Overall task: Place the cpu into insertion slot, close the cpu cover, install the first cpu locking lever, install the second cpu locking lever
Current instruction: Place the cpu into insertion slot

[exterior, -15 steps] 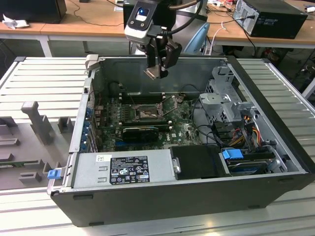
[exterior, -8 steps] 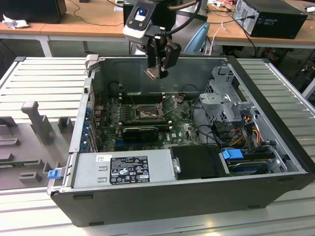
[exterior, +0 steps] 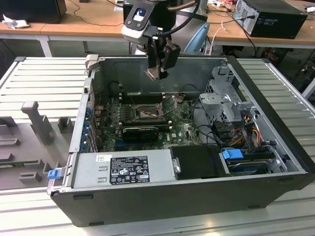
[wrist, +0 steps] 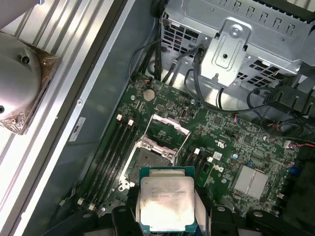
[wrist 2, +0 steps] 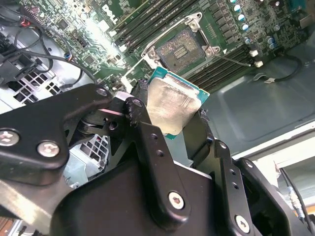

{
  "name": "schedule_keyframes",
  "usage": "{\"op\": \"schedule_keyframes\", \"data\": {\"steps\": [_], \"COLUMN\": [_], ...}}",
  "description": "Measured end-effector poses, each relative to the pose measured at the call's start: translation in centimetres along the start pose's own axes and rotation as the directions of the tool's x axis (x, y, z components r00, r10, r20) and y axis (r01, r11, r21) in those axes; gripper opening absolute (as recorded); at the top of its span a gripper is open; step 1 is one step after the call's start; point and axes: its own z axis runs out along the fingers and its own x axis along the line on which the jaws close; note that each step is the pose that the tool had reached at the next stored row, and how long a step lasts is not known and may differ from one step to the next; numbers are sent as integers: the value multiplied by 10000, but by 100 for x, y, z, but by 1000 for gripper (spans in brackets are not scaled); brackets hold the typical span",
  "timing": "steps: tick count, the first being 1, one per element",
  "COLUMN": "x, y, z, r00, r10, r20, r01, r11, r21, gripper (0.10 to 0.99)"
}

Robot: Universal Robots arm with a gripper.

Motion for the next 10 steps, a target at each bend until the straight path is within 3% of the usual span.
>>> {"op": "schedule_keyframes", "data": {"steps": [10], "x": [0], "y": [-1], "z": [12], "r00": [9988], "r10": [487], "r20": [67], "r01": [-487], "r11": [9988], "r21": [1], "gripper": [529]}}
